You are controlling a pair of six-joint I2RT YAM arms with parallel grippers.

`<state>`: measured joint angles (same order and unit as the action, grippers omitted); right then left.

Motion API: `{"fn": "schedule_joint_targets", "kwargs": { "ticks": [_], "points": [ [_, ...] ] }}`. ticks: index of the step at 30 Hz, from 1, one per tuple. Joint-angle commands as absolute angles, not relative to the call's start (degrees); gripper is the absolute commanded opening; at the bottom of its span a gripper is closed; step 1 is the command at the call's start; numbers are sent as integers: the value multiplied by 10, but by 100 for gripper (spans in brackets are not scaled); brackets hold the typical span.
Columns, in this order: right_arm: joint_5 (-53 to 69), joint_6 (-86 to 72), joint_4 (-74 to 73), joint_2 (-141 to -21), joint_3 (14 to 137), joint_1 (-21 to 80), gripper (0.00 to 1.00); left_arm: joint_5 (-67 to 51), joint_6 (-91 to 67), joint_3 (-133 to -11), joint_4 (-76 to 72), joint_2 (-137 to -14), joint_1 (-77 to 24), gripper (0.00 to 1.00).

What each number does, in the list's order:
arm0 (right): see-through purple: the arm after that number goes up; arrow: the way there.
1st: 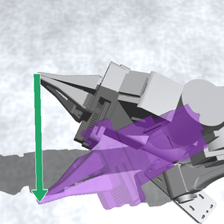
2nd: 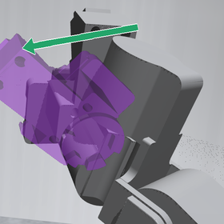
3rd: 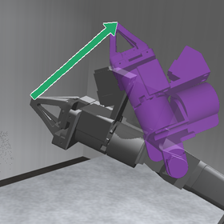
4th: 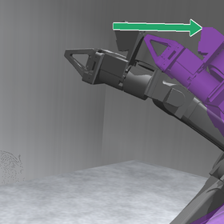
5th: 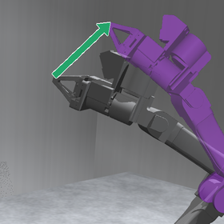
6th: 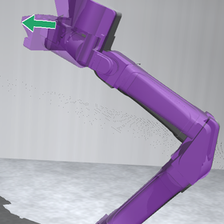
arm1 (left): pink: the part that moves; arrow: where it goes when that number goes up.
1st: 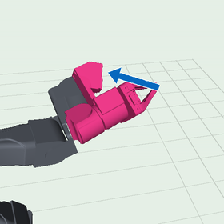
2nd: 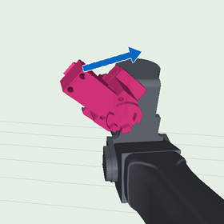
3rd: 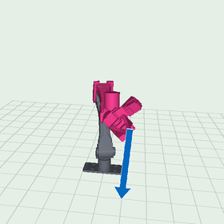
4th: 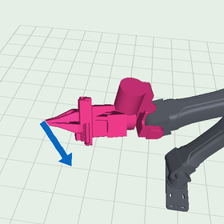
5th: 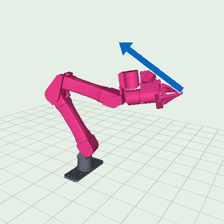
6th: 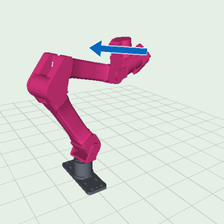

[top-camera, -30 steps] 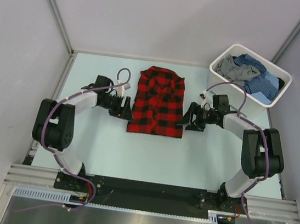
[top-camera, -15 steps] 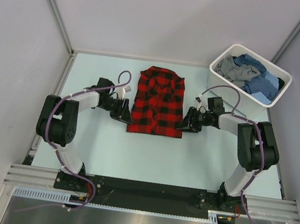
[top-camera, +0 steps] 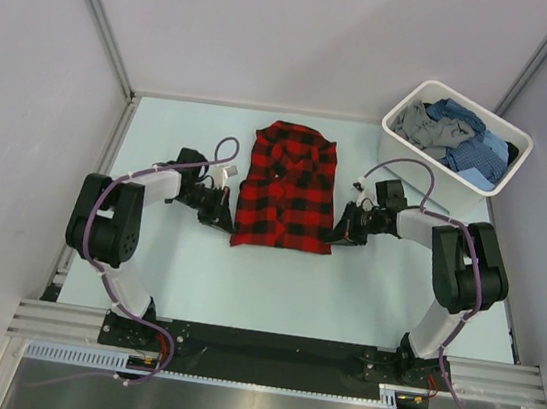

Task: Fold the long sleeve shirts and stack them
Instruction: Fold the shirt

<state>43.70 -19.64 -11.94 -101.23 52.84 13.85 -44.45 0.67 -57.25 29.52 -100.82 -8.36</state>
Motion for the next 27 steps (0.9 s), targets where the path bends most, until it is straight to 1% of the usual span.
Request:
{"fn": "schedule_joint_targets", "kwargs": {
  "ticks": [1, 11, 12, 13, 14, 15, 16, 17, 18, 19, 20, 21, 22, 23, 24, 25, 26, 27],
  "points": [
    [425, -184, -139, -988, 505, 138, 0, -429, 30, -557, 317, -997, -83, 0],
    [403, -176, -140, -973, 476, 138, 0, -414, 53, -559, 317, -1012, -83, 0],
    [403, -170, -137, -975, 479, 136, 0, -412, 58, -559, 317, -1014, -83, 2],
    [404, -165, -151, -974, 483, 134, 0, -419, 64, -561, 327, -1009, -81, 6],
    [409, -141, -172, -971, 506, 130, 11, -430, 71, -562, 331, -999, -77, 12],
    [417, -128, -200, -966, 519, 117, 19, -458, 83, -559, 333, -961, -69, 32],
    [426, -112, -253, -955, 533, 110, 27, -478, 88, -548, 324, -935, -43, 42],
    [439, -93, -275, -925, 559, 104, 40, -500, 91, -542, 318, -907, -32, 50],
    [459, -95, -285, -900, 564, 99, 48, -535, 92, -540, 313, -859, -26, 66],
    [466, -102, -273, -877, 566, 99, 56, -554, 92, -537, 309, -840, -26, 72],
    [476, -114, -251, -837, 564, 103, 73, -578, 83, -533, 297, -825, -32, 77],
    [496, -160, -223, -825, 555, 112, 83, -596, 36, -527, 280, -805, -39, 91],
    [496, -186, -157, -818, 550, 145, 95, -614, 6, -512, 229, -800, -66, 99],
    [497, -219, -120, -817, 547, 161, 100, -621, -30, -502, 195, -800, -83, 99],
    [507, -276, -44, -833, 537, 183, 100, -624, -108, -491, 155, -806, -101, 99],
    [511, -306, -12, -850, 534, 198, 100, -621, -149, -468, 60, -811, -136, 99],
    [512, -328, 26, -867, 529, 229, 100, -621, -189, -456, 8, -821, -151, 99],
    [518, -348, 85, -908, 526, 242, 100, -622, -263, -444, -46, -849, -166, 99]
  ]
}}
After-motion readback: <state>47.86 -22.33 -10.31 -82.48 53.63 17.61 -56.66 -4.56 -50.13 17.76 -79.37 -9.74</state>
